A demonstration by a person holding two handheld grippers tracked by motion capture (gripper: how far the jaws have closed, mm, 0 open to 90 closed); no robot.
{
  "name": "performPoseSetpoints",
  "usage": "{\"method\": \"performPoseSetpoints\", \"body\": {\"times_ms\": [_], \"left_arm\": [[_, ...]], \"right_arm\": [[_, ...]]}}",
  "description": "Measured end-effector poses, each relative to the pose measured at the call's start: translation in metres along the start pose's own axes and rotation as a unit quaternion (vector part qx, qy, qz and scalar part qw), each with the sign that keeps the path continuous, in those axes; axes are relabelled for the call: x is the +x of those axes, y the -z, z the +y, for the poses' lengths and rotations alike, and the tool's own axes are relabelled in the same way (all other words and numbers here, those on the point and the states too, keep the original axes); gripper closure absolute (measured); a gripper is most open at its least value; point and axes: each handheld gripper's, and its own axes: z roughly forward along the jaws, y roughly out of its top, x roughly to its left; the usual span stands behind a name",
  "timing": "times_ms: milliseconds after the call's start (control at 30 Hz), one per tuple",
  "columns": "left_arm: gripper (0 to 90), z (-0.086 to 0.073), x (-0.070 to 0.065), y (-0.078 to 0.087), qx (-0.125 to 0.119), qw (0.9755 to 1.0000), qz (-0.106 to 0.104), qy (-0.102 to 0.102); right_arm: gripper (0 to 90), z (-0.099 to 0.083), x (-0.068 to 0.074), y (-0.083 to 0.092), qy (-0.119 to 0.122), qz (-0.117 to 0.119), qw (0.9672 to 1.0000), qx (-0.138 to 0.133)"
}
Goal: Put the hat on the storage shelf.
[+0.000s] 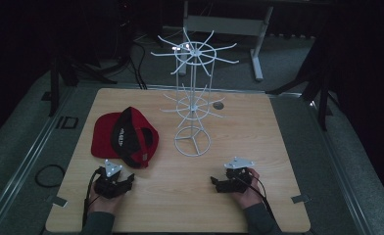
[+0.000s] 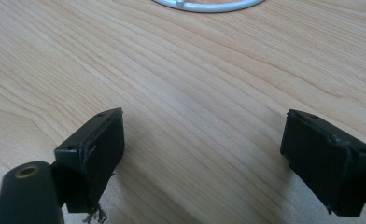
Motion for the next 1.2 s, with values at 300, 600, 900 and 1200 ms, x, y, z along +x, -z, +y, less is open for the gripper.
{"method": "performPoseSetpoints", "body": {"times_ms": [300,600,900,1200], "left_arm": [[76.5,0.000,0.001,0.005,0.007,0.9996,-0.026,-0.007],[90.0,0.011,-0.002,0.020,-0.022,0.9985,-0.047,-0.016],[88.5,0.028,-0.019,0.024,-0.033,0.9944,-0.073,-0.068],[78.3,0.043,-0.020,0.018,-0.038,0.9928,-0.076,-0.085]], "right_arm": [[12.6,-0.001,0.002,0.001,0.000,0.000,1.0000,0.000],[13.8,-0.002,0.002,0.002,0.001,0.001,1.0000,0.002],[14.0,-0.002,0.003,0.003,-0.001,0.000,1.0000,-0.001],[13.9,-0.002,0.003,0.002,-0.001,0.000,1.0000,-0.001]]}}
